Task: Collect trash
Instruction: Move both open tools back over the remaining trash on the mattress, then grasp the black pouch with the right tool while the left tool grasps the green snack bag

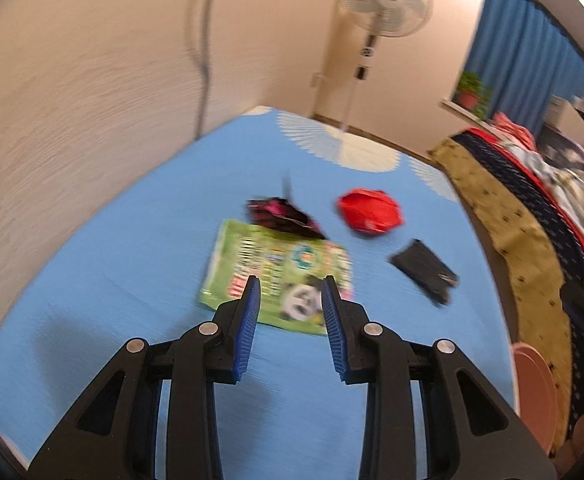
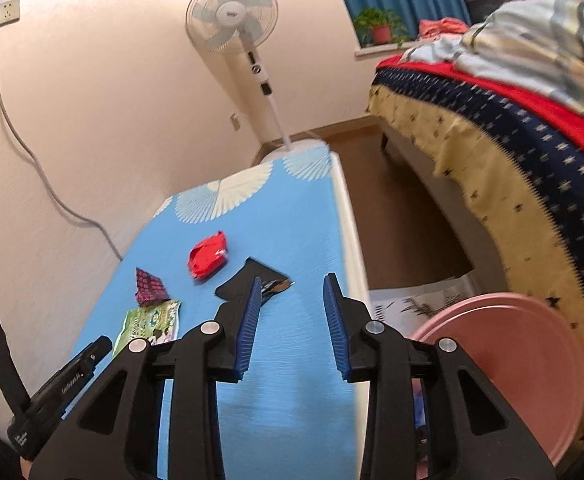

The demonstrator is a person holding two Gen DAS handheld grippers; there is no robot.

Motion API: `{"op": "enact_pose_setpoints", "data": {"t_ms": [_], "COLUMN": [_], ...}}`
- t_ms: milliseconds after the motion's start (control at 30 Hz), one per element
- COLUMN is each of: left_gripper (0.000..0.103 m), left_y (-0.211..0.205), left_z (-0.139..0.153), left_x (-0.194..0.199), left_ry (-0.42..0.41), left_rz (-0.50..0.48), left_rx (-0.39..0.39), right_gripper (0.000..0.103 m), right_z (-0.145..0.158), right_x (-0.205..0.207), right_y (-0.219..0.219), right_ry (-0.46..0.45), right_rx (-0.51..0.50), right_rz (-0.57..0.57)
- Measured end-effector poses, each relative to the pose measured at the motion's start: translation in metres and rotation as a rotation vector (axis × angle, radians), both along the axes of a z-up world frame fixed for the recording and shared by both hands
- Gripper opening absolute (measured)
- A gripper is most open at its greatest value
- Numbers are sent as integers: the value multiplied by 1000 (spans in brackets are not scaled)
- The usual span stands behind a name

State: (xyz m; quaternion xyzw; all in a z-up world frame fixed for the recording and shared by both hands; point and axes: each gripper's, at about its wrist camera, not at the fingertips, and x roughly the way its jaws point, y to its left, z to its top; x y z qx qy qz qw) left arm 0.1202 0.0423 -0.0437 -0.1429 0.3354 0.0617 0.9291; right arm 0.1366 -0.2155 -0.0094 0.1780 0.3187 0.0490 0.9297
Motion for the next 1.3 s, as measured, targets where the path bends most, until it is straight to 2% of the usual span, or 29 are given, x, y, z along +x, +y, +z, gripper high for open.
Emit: {"op": "enact_pose_setpoints", "data": {"t_ms": [133,267,367,533,600,833,867,933,967,1033,1100,1133,1200,1233,1300], "left_gripper": [39,53,57,60,62,62,61,55,48,43,36,28,24,15,12], "left_y": [16,30,38,41,40,35,33,32,31,30,29,28,27,27,27], "left_z": [-10,-19,-27,-38,-39,-41,-40,-40,-40,-39,-38,-39,-39,-39,-37], "left_x": [11,19,28,41,44,50,52,51,53,53,52,53,52,51,50], "left_ry": [34,58,84,129,129,148,148,146,146,144,139,139,139,138,134], "left_rz": [56,86,110,99,85,74,74,72,68,63,56,53,45,43,38], "left_rx": [18,-5,-9,-43,-41,-28,-26,-24,-24,-19,-19,-19,-21,-20,-21], "right_gripper": [33,38,44,52,52,53,51,46,39,32,28,22,15,11,8], "right_z": [-20,-35,-52,-73,-75,-76,-76,-76,-76,-76,-76,-76,-75,-74,-74], "right_x": [23,46,62,82,85,98,98,98,98,98,99,98,98,97,96], "right_y": [18,36,43,51,52,64,64,65,65,66,67,68,70,71,71], "right_ry": [33,54,99,173,182,205,206,207,208,207,205,203,198,194,189], "right_rx": [26,8,10,-11,1,-66,-73,-83,-83,-82,-89,-90,-92,-97,-96], "right_rz": [11,19,7,-3,-2,9,8,9,12,23,29,33,42,42,45]}}
